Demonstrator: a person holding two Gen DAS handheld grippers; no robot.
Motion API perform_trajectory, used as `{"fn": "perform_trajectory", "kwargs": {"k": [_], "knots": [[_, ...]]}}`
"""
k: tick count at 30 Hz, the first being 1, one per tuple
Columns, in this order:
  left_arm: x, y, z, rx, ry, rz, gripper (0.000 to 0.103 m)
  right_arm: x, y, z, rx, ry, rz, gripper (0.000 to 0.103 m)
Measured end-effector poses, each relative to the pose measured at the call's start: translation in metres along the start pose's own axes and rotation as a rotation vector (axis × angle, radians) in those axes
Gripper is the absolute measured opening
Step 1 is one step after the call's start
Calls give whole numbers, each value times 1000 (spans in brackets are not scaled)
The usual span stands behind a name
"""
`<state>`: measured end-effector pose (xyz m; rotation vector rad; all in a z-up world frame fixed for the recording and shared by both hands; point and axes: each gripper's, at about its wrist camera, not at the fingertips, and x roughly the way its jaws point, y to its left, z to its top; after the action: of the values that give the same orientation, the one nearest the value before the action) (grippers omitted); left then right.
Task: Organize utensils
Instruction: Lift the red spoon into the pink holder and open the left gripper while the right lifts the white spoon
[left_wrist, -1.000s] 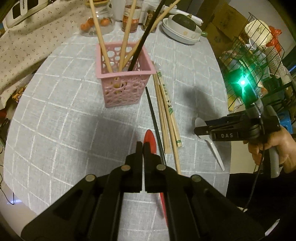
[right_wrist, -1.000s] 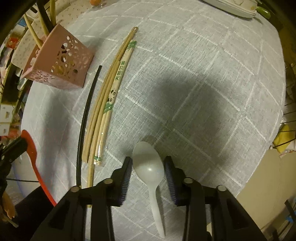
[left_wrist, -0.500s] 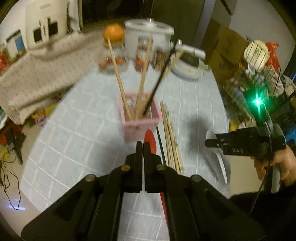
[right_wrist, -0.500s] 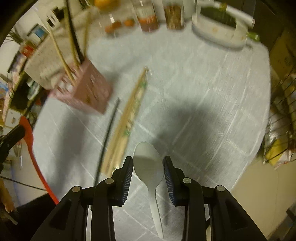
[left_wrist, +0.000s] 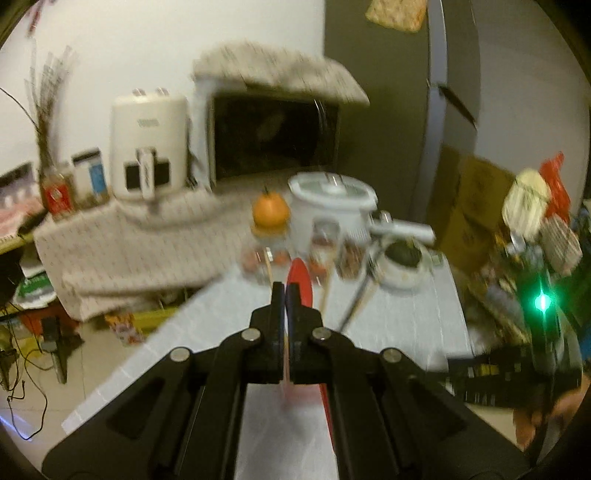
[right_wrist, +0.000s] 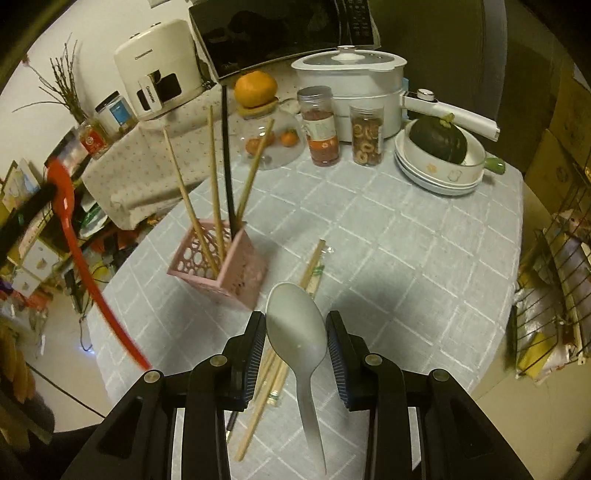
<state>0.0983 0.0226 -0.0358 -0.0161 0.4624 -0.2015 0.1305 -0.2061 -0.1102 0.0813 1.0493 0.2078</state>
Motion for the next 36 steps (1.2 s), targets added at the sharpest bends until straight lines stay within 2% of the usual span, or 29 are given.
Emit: {"fn": "perform_trajectory", "kwargs": {"k": [5, 12, 18, 24, 29, 32, 34, 36], "knots": [[5, -10, 4, 39, -170, 79, 1, 7, 8, 2, -18, 4, 7, 34], [39, -26, -11, 75, -191, 126, 1, 12, 9, 2, -28, 8, 6, 34], [48, -36, -17, 93, -224, 148, 1, 14, 6, 2, -26, 13, 6, 34], [64, -45, -27, 124, -161, 142, 1, 11, 3, 2, -22, -16, -3, 34], [70, -44, -31, 108, -73, 84, 3, 7, 2, 5, -11, -62, 2, 35], [68, -41, -28, 82, -31, 36, 10, 3, 2, 7, 6, -101, 14, 35], [60, -36, -23, 58, -8, 6, 21, -2, 3, 10, 22, -135, 28, 35], [52, -30, -20, 31, 13, -14, 24, -6, 4, 13, 35, -175, 38, 35]]}}
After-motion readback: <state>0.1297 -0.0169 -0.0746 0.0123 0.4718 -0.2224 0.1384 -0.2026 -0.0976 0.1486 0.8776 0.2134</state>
